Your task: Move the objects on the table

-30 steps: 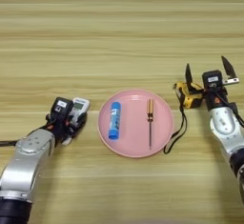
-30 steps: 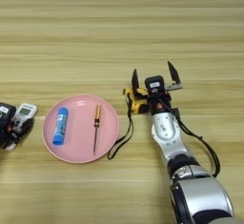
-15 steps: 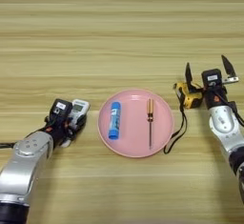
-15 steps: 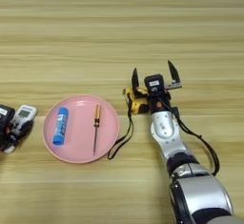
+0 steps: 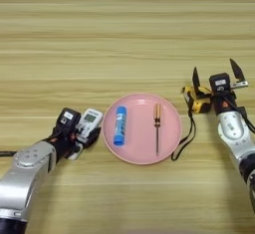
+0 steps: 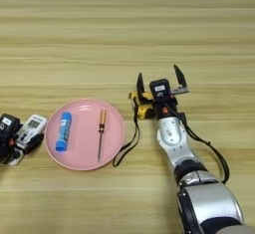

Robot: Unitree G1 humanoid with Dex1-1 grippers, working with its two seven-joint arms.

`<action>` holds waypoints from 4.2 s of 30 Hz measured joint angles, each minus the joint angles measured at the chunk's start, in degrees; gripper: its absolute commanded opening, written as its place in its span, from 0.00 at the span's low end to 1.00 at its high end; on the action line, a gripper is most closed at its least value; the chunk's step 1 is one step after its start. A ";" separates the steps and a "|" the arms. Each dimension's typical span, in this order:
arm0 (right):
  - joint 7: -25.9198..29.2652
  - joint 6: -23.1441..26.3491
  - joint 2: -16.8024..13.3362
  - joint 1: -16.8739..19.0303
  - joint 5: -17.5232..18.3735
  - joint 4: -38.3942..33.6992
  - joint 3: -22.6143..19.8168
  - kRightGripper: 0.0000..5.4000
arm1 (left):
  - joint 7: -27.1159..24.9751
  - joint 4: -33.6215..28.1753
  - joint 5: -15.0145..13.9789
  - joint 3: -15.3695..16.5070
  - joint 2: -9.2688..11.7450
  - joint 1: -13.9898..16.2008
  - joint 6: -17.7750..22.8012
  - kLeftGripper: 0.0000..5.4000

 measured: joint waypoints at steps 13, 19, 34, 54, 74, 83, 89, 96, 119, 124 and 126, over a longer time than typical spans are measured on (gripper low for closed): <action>-0.51 -0.01 -0.08 -0.01 -0.12 0.03 0.27 1.00 | -0.15 -1.81 -2.94 2.51 -2.00 1.52 -1.37 1.00; -0.53 -0.01 -0.21 -0.01 -0.11 0.03 0.27 1.00 | 1.05 -1.76 -3.30 3.15 -3.12 2.08 -3.65 1.00; -0.55 -0.03 -0.50 -0.03 -0.11 0.14 0.27 1.00 | -6.08 0.92 -13.82 11.99 -4.65 -2.11 -16.94 1.00; 1.58 -0.41 -0.71 -0.29 1.94 0.56 -0.89 1.00 | 3.30 33.24 -1.61 13.96 -6.75 -24.04 -52.00 1.00; 9.34 -2.37 -2.25 1.32 7.23 0.09 -4.74 1.00 | 24.01 71.02 9.44 12.55 -5.68 -37.84 -74.68 1.00; 21.47 -2.33 -2.27 1.32 17.59 -0.38 -10.12 1.00 | 25.10 71.68 9.65 11.68 -7.12 -38.53 -75.62 1.00; 32.80 0.85 -2.64 1.70 24.85 -5.83 -12.56 1.00 | 26.39 71.63 11.16 10.58 -8.41 -38.54 -75.97 1.00; 41.63 11.72 -3.15 3.95 25.90 -13.78 -10.07 1.00 | 27.78 71.20 12.17 9.15 -9.09 -38.52 -76.32 1.00; 42.20 44.82 -0.64 10.80 24.85 -31.05 -5.19 1.00 | 29.61 71.16 13.64 7.97 -9.17 -38.51 -76.76 1.00; 39.04 43.70 -0.94 10.19 21.83 -25.22 -5.06 1.00 | 29.61 71.26 13.61 7.97 -9.35 -38.53 -76.75 1.00; 38.77 42.81 -1.03 9.60 20.85 -23.91 -5.04 1.00 | 29.61 71.32 13.58 7.98 -9.37 -38.53 -76.74 1.00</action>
